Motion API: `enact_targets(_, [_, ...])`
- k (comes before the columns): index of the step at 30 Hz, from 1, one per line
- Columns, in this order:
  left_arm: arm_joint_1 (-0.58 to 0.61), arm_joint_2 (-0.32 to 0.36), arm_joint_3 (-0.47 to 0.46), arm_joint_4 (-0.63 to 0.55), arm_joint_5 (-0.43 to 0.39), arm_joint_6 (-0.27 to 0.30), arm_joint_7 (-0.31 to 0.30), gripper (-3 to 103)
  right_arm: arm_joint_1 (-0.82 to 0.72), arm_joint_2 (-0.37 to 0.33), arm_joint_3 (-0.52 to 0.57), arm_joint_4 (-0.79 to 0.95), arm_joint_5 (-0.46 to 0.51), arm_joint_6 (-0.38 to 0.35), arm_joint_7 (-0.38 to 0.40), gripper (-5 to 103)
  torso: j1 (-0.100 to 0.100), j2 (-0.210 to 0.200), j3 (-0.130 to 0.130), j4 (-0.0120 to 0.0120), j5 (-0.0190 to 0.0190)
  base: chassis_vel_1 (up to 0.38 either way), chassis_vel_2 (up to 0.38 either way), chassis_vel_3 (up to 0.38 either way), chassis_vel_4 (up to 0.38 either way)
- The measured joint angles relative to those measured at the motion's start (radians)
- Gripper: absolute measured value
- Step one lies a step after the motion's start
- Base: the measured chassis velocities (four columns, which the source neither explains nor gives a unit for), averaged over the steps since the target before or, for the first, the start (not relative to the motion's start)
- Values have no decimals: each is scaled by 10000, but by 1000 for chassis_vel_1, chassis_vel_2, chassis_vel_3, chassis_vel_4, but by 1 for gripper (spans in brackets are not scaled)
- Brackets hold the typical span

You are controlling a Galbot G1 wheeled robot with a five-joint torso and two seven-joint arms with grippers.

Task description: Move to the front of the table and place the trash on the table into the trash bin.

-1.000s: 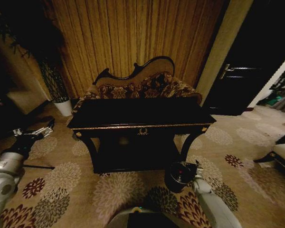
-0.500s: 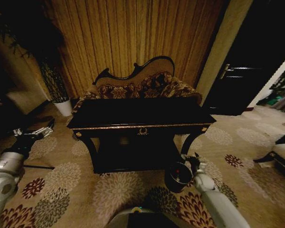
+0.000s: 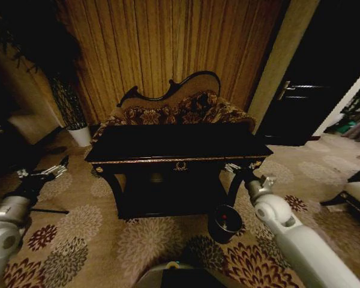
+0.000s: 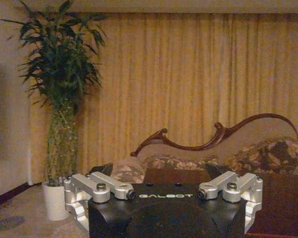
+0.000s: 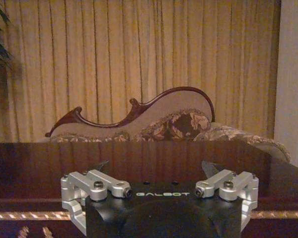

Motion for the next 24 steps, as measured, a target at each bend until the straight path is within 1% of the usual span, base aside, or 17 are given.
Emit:
enact_targets(1, [-91, 97, -21, -34, -174, 150, -81, 100, 26, -35, 1, 154, 104, -53, 92, 100, 1, 0, 0, 0, 1, 0, 0, 0, 0])
enact_targets(3, [-223, 252, -28, -12, -312, 260, -157, 100, -8, -23, 34, 309, 152, -57, 143, 100, 0, 0, 0, 0, 1, 0, 0, 0, 0])
enact_targets(10, [-251, 472, -17, 147, -352, 418, -115, 100, -182, 46, 125, 599, 124, 16, 168, 100, 0, 0, 0, 0, 1, 0, 0, 0, 0])
enact_targets(24, [-283, 522, 64, 187, -366, 450, -51, 100, -294, 45, 157, 589, -5, 243, 140, 100, 1, 0, 0, 0, 0, 0, 0, 0, 0])
